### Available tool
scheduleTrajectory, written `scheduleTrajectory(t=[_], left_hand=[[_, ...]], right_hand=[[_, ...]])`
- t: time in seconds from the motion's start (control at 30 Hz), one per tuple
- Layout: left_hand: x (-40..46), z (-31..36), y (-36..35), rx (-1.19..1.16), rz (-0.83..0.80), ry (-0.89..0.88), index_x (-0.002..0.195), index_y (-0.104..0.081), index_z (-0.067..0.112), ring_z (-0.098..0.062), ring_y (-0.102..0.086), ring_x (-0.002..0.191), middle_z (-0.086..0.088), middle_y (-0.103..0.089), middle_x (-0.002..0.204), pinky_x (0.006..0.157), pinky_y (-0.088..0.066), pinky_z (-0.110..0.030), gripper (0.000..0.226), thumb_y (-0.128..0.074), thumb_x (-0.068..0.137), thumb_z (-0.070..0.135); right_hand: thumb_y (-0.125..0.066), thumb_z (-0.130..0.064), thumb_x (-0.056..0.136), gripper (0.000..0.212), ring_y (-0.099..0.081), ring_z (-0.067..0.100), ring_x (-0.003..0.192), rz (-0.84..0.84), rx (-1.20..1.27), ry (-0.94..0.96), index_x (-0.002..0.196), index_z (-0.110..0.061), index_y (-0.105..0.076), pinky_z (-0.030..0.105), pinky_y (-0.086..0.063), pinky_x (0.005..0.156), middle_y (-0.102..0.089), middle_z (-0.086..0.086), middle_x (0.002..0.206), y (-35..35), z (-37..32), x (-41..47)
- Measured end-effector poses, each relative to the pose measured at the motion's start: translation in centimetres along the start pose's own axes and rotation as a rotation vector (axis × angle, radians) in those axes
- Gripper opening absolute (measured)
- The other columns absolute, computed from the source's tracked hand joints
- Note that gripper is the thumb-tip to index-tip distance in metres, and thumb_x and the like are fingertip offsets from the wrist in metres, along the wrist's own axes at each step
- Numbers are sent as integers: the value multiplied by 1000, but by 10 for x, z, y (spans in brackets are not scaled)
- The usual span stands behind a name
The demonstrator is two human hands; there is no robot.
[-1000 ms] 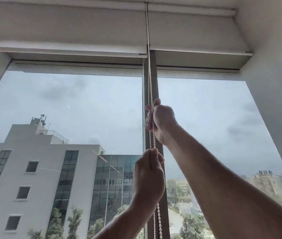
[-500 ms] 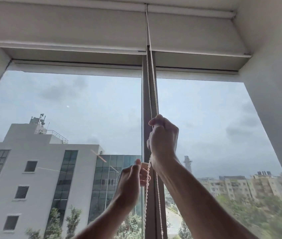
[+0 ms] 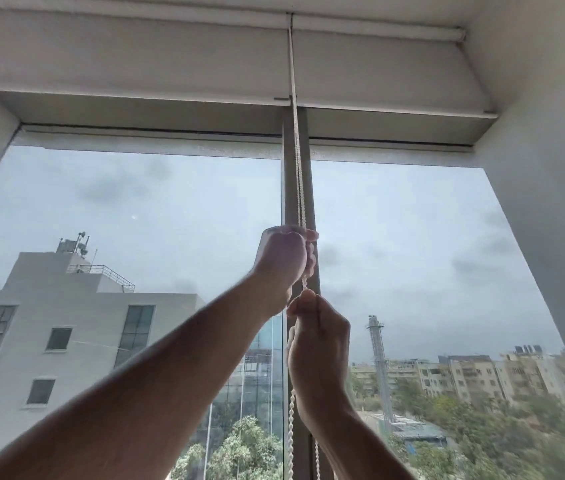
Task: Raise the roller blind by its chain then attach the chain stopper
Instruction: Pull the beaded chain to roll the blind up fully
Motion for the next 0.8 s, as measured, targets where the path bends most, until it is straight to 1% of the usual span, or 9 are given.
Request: scheduleTrajectory(t=[0.07, 0.17, 0.27, 0.4, 0.43, 0.5, 0.57, 0.63, 0.8], left_hand=[[-3, -7, 1, 5, 21, -15, 79, -61, 4, -11, -31, 38, 3, -40, 45, 39, -24, -22, 33, -32, 88, -9], [-15, -14, 3, 38, 21, -41, 75, -61, 5, -10, -30, 41, 3, -39, 48, 41, -23, -23, 32, -36, 92, -6], [-30, -21, 6, 72, 13, -54, 73, -61, 6, -9, -31, 41, 1, -38, 50, 41, -23, -23, 32, -40, 97, 0], [-37, -28, 17, 83, 44, -75, 72, -60, 6, -6, -31, 37, 0, -37, 49, 39, -26, -20, 33, -41, 99, 3], [-37, -27, 19, 92, 53, -83, 73, -61, 6, -7, -32, 37, 0, -38, 49, 40, -27, -22, 33, -42, 100, 4], [-38, -27, 23, 138, 66, -100, 78, -63, 6, -11, -34, 38, -2, -41, 49, 43, -28, -25, 31, -42, 101, 8], [-40, -28, 24, 201, 73, -115, 84, -66, 7, -16, -39, 43, -2, -46, 50, 45, -31, -27, 28, -43, 100, 12], [-42, -31, 23, 222, 62, -117, 88, -67, 8, -15, -46, 46, -2, -53, 53, 46, -36, -27, 25, -45, 100, 12], [-46, -43, 22, 237, 44, -105, 94, -67, 6, -9, -55, 48, -4, -60, 60, 47, -45, -22, 20, -48, 99, 9]], right_hand=[[-45, -13, 100, 44, -30, 5, 45, -1, -46, 38, 57, -22, -53, 25, -25, 48, -43, -15, 42, 3, -3, -5], [-46, -11, 100, 41, -32, 6, 45, -14, -108, 78, 59, -17, -53, 20, -24, 47, -46, -14, 46, 9, -1, -16], [-47, -19, 98, 36, -29, 5, 47, -68, -110, 47, 63, -12, -53, 21, -24, 46, -41, -10, 47, 11, 17, -29], [-51, -10, 98, 35, -27, 11, 45, -131, -73, -18, 64, -11, -59, 19, -20, 41, -34, -8, 46, 10, 26, -39], [-50, -11, 99, 33, -28, 13, 45, -151, -67, -32, 67, -10, -61, 20, -21, 41, -34, -5, 47, 9, 27, -39], [-48, -17, 101, 35, -30, 18, 46, -191, -61, -68, 71, -14, -64, 25, -24, 43, -36, 0, 49, 5, 31, -39], [-46, -19, 102, 37, -32, 18, 47, -205, -38, -114, 72, -21, -66, 29, -27, 45, -38, -2, 49, 4, 37, -38], [-44, -20, 103, 39, -31, 16, 46, -210, -1, -170, 72, -25, -66, 30, -27, 46, -38, -7, 49, 6, 46, -38], [-43, -20, 104, 38, -27, 12, 44, -228, 60, -210, 74, -23, -66, 27, -24, 45, -36, -10, 49, 9, 53, -39]])
Point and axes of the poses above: each hand's wrist, its own x-axis towards the middle knuckle, its own y-axis out of the back of the hand, z = x × y, the point moved 9 cm from there along x, towards the middle knuckle
